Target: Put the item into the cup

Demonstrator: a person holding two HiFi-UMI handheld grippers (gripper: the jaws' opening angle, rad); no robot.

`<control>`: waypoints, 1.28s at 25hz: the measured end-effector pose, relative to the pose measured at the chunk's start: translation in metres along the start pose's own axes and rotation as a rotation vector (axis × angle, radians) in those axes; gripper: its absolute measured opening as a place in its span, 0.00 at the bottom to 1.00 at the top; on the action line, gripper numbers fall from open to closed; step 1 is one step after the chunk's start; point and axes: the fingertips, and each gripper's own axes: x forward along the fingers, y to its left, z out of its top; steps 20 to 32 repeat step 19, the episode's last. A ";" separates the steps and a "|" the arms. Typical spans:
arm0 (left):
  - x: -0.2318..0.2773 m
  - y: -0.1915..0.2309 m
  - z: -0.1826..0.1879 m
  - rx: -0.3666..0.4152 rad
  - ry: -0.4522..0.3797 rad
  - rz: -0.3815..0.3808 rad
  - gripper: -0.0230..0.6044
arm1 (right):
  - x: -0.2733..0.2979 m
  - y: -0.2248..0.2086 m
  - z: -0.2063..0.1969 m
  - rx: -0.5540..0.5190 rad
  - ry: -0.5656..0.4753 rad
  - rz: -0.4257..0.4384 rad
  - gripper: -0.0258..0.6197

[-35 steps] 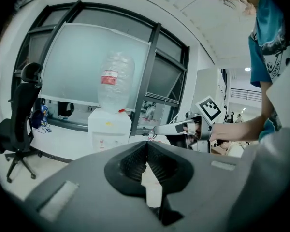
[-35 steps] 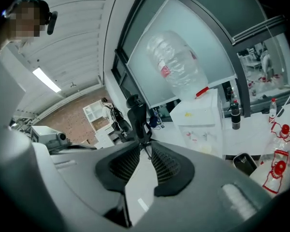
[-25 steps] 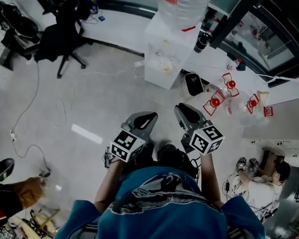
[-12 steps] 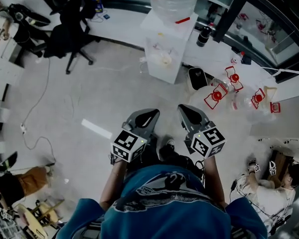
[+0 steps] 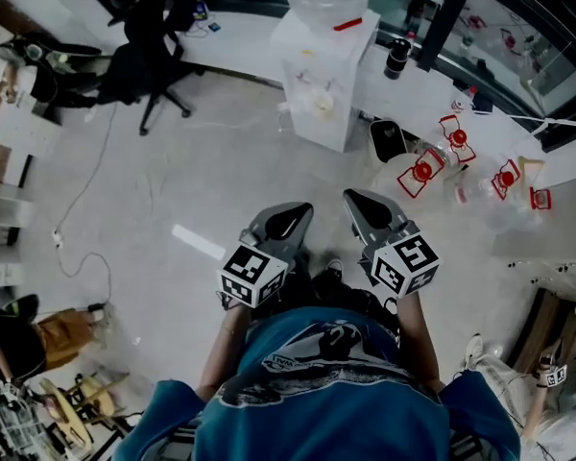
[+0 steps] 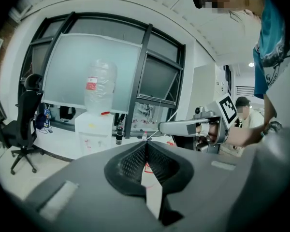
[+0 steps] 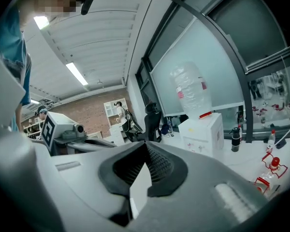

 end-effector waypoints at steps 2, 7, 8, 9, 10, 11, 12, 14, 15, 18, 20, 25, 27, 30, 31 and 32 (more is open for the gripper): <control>0.001 -0.004 0.001 0.006 -0.006 0.003 0.06 | -0.003 0.000 0.001 -0.006 -0.004 0.004 0.04; 0.000 -0.013 0.002 0.015 -0.021 0.005 0.06 | -0.008 0.004 0.002 -0.007 -0.014 0.025 0.04; 0.000 -0.014 0.003 0.017 -0.025 0.005 0.06 | -0.009 0.004 0.002 -0.012 -0.015 0.028 0.04; 0.000 -0.015 0.003 0.020 -0.028 0.005 0.06 | -0.009 0.005 0.002 -0.016 -0.016 0.030 0.04; 0.000 -0.016 0.004 0.022 -0.031 0.004 0.06 | -0.008 0.005 0.003 -0.020 -0.016 0.032 0.04; 0.000 -0.016 0.004 0.025 -0.034 0.004 0.06 | -0.008 0.006 0.003 -0.023 -0.016 0.034 0.04; 0.000 -0.017 0.004 0.028 -0.036 0.004 0.06 | -0.008 0.006 0.002 -0.025 -0.016 0.035 0.04; 0.000 -0.019 0.005 0.030 -0.041 0.004 0.06 | -0.009 0.007 0.001 -0.028 -0.016 0.037 0.04; -0.001 -0.020 0.005 0.031 -0.044 0.005 0.06 | -0.010 0.007 0.001 -0.029 -0.015 0.037 0.04; -0.004 -0.022 0.006 0.033 -0.046 0.008 0.06 | -0.012 0.010 0.003 -0.031 -0.016 0.041 0.04; -0.005 -0.022 0.006 0.034 -0.046 0.010 0.06 | -0.012 0.012 0.003 -0.031 -0.016 0.042 0.04; -0.005 -0.022 0.006 0.034 -0.046 0.010 0.06 | -0.012 0.012 0.003 -0.031 -0.016 0.042 0.04; -0.005 -0.022 0.006 0.034 -0.046 0.010 0.06 | -0.012 0.012 0.003 -0.031 -0.016 0.042 0.04; -0.005 -0.022 0.006 0.034 -0.046 0.010 0.06 | -0.012 0.012 0.003 -0.031 -0.016 0.042 0.04; -0.005 -0.022 0.006 0.034 -0.046 0.010 0.06 | -0.012 0.012 0.003 -0.031 -0.016 0.042 0.04; -0.005 -0.022 0.006 0.034 -0.046 0.010 0.06 | -0.012 0.012 0.003 -0.031 -0.016 0.042 0.04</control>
